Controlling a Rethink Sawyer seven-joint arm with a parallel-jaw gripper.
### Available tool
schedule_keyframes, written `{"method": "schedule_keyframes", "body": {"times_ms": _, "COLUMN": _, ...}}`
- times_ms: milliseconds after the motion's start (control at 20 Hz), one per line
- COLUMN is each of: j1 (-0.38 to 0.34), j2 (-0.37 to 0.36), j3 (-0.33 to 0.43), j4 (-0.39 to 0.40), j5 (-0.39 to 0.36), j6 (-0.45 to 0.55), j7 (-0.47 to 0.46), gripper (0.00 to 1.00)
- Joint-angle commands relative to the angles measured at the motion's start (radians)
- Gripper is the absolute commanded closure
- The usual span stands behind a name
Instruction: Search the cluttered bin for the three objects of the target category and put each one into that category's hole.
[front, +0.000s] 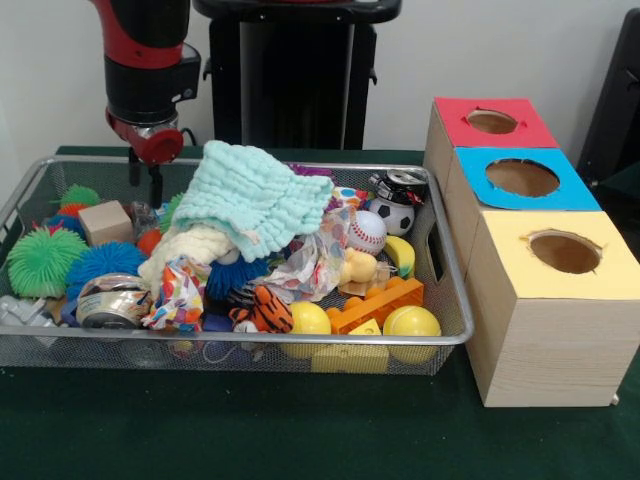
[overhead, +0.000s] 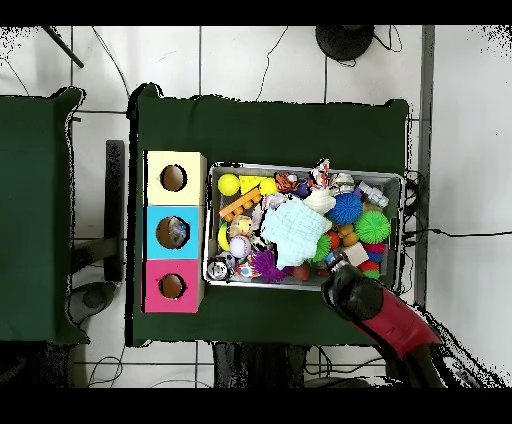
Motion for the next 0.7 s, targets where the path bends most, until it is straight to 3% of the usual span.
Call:
{"method": "schedule_keyframes", "body": {"times_ms": 50, "j1": -0.021, "j2": 0.095, "j3": 0.083, "j4": 0.042, "j5": 0.055, "j6": -0.139, "j7": 0.247, "gripper": 0.00}}
{"method": "schedule_keyframes", "body": {"times_ms": 350, "j1": -0.038, "j2": 0.106, "j3": 0.130, "j4": 0.045, "j5": 0.058, "j6": -0.186, "j7": 0.256, "gripper": 0.00}}
{"method": "schedule_keyframes", "body": {"times_ms": 700, "j1": -0.127, "j2": 0.109, "j3": 0.267, "j4": 0.064, "j5": 0.039, "j6": -0.290, "j7": 0.283, "gripper": 0.00}}
